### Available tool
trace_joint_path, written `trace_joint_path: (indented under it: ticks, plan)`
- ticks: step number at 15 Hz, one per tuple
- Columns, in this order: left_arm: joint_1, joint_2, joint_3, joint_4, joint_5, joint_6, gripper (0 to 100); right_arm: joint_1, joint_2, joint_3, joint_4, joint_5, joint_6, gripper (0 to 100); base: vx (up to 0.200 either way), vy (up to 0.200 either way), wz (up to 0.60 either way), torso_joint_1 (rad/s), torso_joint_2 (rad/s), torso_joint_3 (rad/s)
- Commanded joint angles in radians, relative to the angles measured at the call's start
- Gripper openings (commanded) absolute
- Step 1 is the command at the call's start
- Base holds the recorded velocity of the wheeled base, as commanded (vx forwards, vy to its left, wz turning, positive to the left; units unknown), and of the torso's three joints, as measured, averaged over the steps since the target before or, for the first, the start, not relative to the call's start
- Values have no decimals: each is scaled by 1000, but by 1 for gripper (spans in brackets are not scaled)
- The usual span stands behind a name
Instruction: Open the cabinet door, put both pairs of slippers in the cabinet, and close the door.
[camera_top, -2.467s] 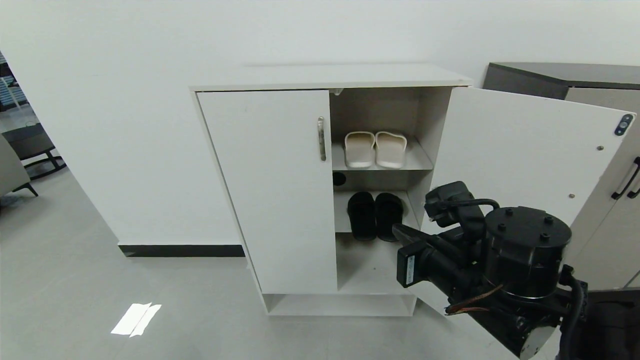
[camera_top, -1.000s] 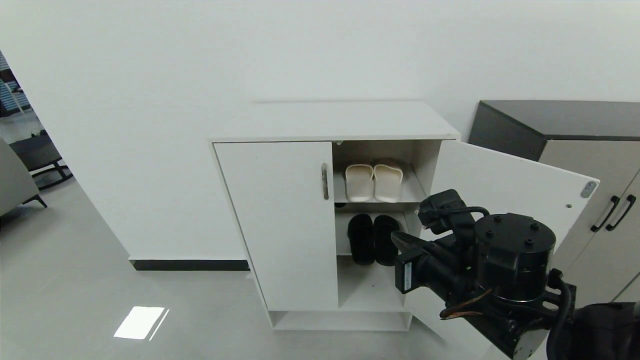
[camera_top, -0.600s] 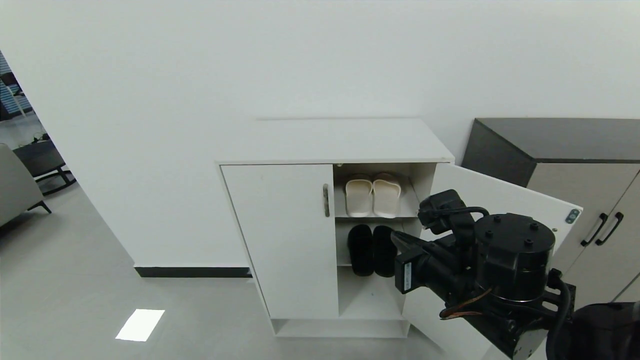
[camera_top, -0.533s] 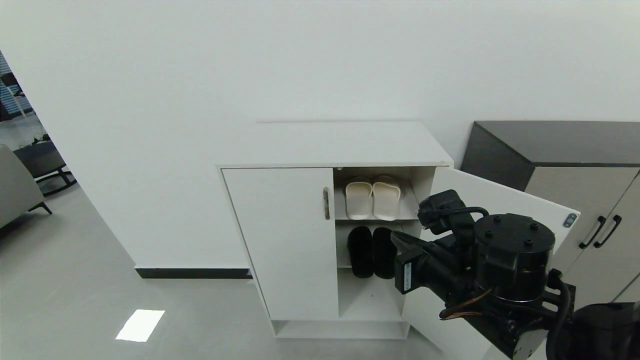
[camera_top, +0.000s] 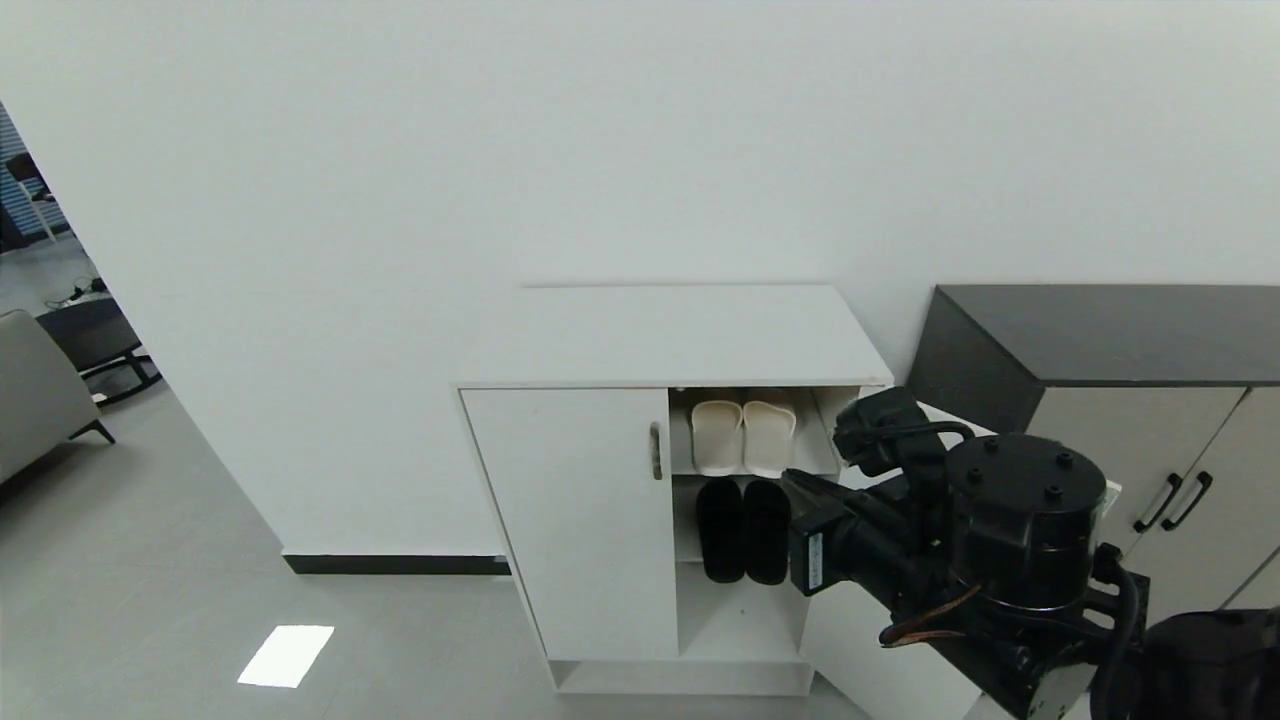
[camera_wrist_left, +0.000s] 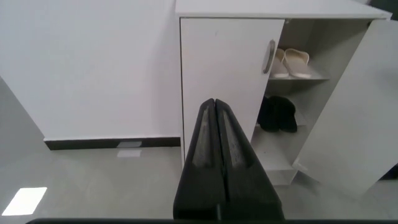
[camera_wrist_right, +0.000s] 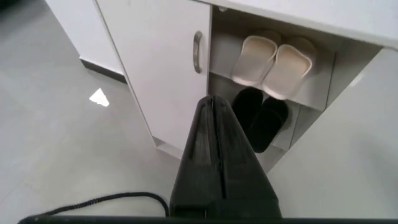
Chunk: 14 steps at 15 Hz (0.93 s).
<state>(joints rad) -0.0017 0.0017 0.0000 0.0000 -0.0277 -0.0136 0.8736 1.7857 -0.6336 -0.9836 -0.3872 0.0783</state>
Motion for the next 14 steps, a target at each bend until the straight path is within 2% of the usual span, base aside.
trace_joint_path:
  ticks: [1,2,3,6,8,9,11,12,13,14]
  plan:
    - [0,1,0,0,0,0,0,4,-6,28,-1,24,-25,0,0,0,0,276,-598,-305]
    - [0,1,0,0,0,0,0,4,-31,83,-20,82,-100,0,0,0,0,300,-618,-325]
    - [0,1,0,0,0,-2,0,7,-34,88,-27,84,-120,0,-200,0,0,154,-378,-159]
    - [0,1,0,0,0,0,0,8,-6,68,-27,1,-118,0,-200,0,0,43,-46,-41]
    - [0,1,0,0,0,0,0,8,-8,66,-29,7,-118,0,-200,0,0,-2,-12,0]
    - [0,1,0,0,0,0,0,4,-6,58,-29,7,-118,0,0,0,0,0,0,0]
    - [0,1,0,0,0,-2,0,-53,1,49,-26,7,-115,0,0,0,0,0,0,0]
    - [0,1,0,0,0,-2,0,-124,21,31,-26,8,-117,0,0,0,0,0,0,0]
    - [0,1,0,0,0,-2,0,-235,46,15,-26,27,-117,0,0,0,0,0,0,0]
    - [0,1,0,0,0,-2,0,-306,47,11,-26,76,-123,0,0,0,0,0,0,0]
